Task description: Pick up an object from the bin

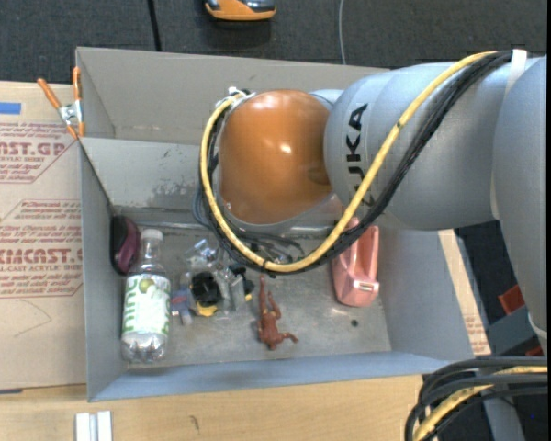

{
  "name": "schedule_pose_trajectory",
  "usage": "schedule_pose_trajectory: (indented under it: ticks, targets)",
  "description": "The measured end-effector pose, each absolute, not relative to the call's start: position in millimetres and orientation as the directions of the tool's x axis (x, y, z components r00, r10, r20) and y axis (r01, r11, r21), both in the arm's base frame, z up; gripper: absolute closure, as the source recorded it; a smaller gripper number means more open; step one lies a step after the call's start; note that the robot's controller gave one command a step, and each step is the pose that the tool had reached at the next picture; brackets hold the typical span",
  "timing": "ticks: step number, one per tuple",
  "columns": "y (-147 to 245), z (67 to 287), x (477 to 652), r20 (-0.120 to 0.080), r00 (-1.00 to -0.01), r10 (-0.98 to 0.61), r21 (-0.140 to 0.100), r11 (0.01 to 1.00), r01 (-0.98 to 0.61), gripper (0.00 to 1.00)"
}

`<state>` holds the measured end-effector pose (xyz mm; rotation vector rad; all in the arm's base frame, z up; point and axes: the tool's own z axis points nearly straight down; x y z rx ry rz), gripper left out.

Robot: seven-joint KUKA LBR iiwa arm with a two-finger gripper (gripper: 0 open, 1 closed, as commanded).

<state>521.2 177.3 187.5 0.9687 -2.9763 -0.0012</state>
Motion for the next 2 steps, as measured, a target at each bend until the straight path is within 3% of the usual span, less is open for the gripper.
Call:
schedule_pose_trajectory:
  ticks: [1,2]
  targets:
    - [181,245,525.1,-0.001,-0.793,-0.609,0.002,0.793,-0.609,1.0]
    - [199,267,524.9,-0.006,-0.808,-0.589,0.0,0.808,-0.589,1.0]
